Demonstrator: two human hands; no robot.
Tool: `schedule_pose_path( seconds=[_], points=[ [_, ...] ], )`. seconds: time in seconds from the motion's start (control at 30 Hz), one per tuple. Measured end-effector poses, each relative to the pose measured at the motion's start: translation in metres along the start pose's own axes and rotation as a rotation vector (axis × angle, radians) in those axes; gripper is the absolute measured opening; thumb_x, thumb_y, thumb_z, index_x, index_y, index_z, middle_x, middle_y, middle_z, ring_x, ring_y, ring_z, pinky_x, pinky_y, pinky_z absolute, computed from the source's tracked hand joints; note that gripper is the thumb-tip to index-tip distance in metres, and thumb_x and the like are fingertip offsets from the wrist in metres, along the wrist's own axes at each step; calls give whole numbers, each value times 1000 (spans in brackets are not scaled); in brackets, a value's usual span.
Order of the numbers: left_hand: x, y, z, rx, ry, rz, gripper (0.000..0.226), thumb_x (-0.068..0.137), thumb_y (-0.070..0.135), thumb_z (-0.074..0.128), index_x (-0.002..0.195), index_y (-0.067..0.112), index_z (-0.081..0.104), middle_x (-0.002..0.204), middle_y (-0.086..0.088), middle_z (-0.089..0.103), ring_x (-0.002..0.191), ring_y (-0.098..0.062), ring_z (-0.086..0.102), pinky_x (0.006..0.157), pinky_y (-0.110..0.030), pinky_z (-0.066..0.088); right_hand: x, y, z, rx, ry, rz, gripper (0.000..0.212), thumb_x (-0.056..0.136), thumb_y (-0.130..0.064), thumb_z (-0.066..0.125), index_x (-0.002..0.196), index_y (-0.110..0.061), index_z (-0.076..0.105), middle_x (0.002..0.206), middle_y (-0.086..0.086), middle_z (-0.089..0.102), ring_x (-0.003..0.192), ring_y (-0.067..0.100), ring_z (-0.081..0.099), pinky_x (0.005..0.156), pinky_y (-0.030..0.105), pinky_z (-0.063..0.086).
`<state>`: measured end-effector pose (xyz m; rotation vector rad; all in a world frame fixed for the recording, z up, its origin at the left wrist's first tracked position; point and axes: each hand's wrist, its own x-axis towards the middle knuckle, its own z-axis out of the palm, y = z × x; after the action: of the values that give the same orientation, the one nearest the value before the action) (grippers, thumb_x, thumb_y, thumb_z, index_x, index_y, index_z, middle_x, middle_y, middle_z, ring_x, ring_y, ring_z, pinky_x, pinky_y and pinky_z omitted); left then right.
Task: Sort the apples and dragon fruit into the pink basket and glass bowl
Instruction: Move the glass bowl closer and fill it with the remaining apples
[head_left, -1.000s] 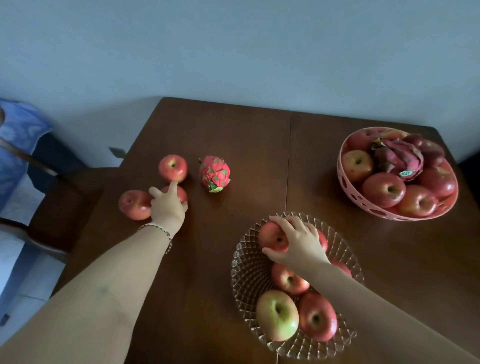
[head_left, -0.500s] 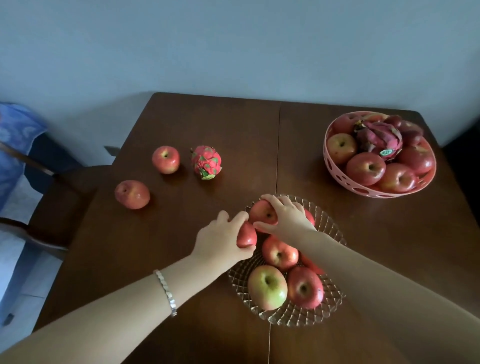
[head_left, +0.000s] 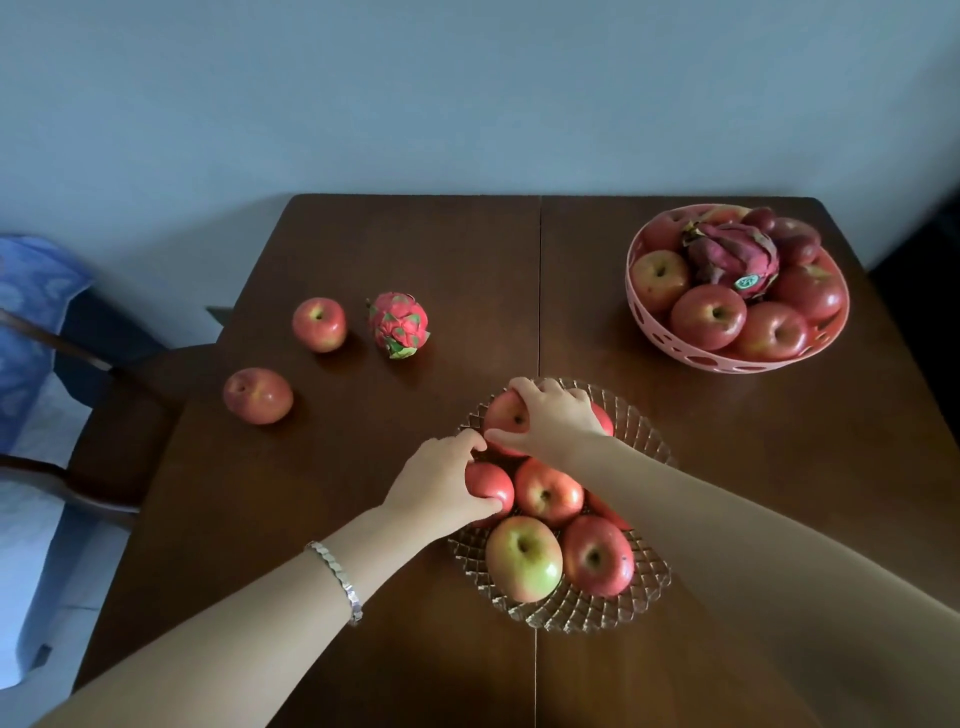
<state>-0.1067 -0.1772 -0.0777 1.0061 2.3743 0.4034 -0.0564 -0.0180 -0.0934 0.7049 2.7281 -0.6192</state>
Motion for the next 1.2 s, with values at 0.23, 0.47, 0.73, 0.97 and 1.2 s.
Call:
schedule_pose_path(
  seconds=[0.23,0.47,0.73,0.97,1.2],
  points=[
    [-3,2,4,-76,-101,-63,56,82,33,67,131,22,45,132,-1,50,120,-20,49,97,-31,41,8,4,-6,74,-52,21,66,73,-65,57,126,-28,42,119,7,55,118,28,47,105,44,28],
    [1,0,5,-231,-67,-163,44,85,34,63,125,21,51,126,-3,56,114,-20,53,91,-26,40,3,0,3,-4,-70,0,69,73,-67,56,133,-40,35,133,8,42,127,26,41,110,56,12],
    [-10,5,19,-3,54,-12,47,93,35,52,137,18,44,136,-3,42,119,-24,51,102,-32,40,-5,5,5,-25,-39,5,69,79,-69,45,137,-35,30,140,10,39,134,27,32,113,53,10],
    [-11,10,25,-92,188,-5,56,92,31,54,143,27,31,153,-3,19,138,-24,33,109,-35,37,-41,24,-2,44,199,-112,66,82,-52,58,137,-22,38,145,7,28,140,27,12,118,45,2],
    [-7,28,34,253,-92,120,112,71,72,54,149,23,-10,154,1,-31,143,-24,-26,118,-51,3,-63,46,13,23,26,57,86,72,-61,63,143,-40,20,157,1,1,144,28,8,116,50,14]
  ],
)
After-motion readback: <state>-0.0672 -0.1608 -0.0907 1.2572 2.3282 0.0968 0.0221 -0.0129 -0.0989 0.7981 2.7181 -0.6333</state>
